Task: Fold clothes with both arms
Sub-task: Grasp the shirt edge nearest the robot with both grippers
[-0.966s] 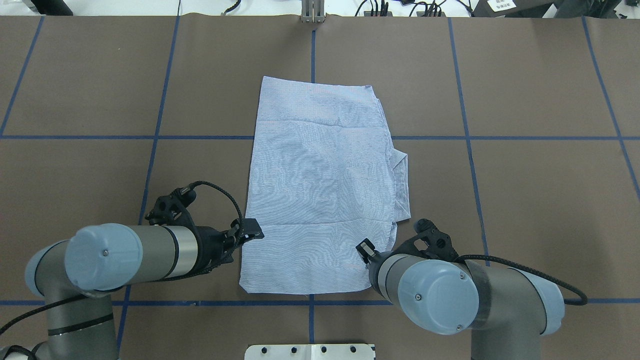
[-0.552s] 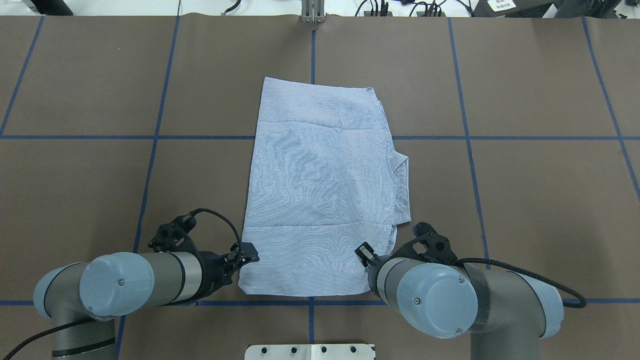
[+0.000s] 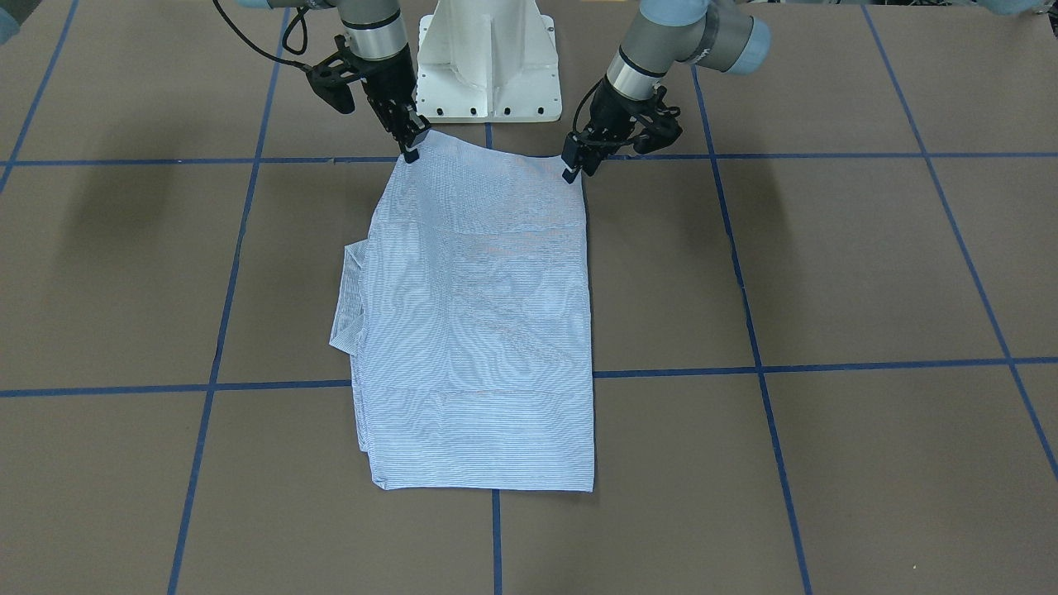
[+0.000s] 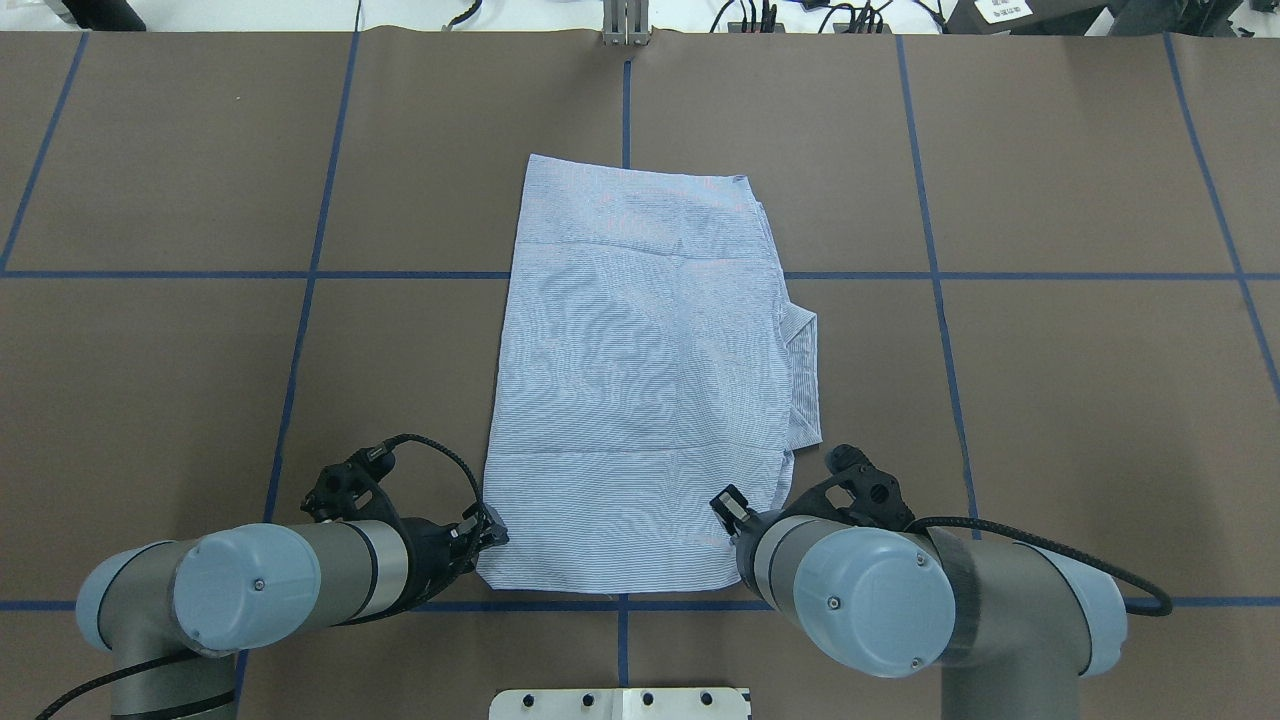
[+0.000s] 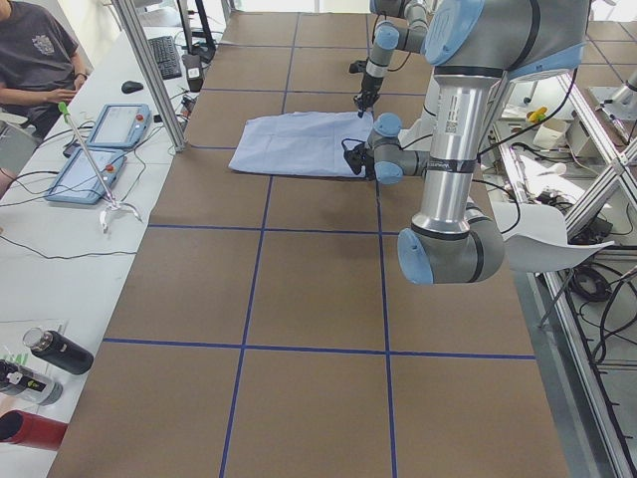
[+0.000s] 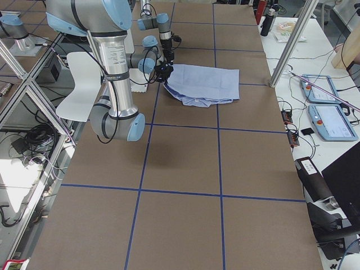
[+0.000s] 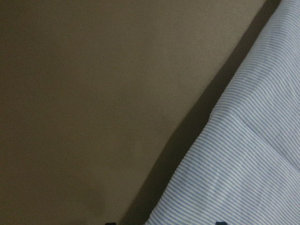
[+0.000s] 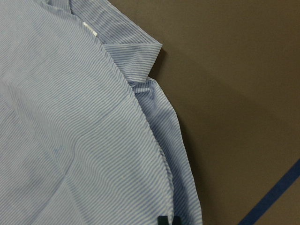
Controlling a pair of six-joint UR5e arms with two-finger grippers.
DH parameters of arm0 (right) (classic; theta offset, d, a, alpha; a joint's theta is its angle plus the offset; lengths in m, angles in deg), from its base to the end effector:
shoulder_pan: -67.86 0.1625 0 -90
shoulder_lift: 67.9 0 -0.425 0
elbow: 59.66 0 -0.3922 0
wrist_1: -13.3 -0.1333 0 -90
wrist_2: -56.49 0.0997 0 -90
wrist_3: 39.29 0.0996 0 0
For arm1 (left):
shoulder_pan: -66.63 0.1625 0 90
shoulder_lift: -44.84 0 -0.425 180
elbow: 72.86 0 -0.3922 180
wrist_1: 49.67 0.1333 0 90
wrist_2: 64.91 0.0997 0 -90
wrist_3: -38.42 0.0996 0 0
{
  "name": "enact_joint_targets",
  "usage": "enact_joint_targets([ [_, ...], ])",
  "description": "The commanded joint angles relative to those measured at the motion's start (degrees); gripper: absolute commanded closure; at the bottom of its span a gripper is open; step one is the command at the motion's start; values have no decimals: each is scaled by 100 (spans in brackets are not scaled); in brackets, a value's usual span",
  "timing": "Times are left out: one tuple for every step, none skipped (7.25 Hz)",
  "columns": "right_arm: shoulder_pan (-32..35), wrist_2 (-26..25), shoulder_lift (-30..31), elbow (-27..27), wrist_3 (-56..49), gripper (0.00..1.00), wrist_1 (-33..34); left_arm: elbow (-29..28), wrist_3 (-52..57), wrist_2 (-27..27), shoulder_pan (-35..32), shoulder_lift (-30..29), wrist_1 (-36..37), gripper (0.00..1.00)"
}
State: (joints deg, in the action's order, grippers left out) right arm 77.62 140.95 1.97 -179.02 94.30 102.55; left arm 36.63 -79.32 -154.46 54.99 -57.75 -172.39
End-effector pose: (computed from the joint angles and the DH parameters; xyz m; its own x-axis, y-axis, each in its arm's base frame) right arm -0.5089 -0.2326 0.2501 0.2898 0.7462 0.5994 -0.6098 0.6266 -0.4853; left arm 0.5190 -0.2438 0.3212 0.2719 -0.5312 -0.8024 0.3788 0.8256 -0.4182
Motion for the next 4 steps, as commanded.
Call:
enact_joint_targets([
  [0,0,0,0,0,100,-4,-16,-3,69,64,-7,2,48],
  [-18,-9,-9,0,0,100,5,1,-12,69,117,-7,2,48],
  [-9,-9,0,-9,9,100,-4,2,-47,78,178,-16,2,52],
  [-9,-9,-9,-9,9,100,-4,19,-134,121,214,-16,11,70],
])
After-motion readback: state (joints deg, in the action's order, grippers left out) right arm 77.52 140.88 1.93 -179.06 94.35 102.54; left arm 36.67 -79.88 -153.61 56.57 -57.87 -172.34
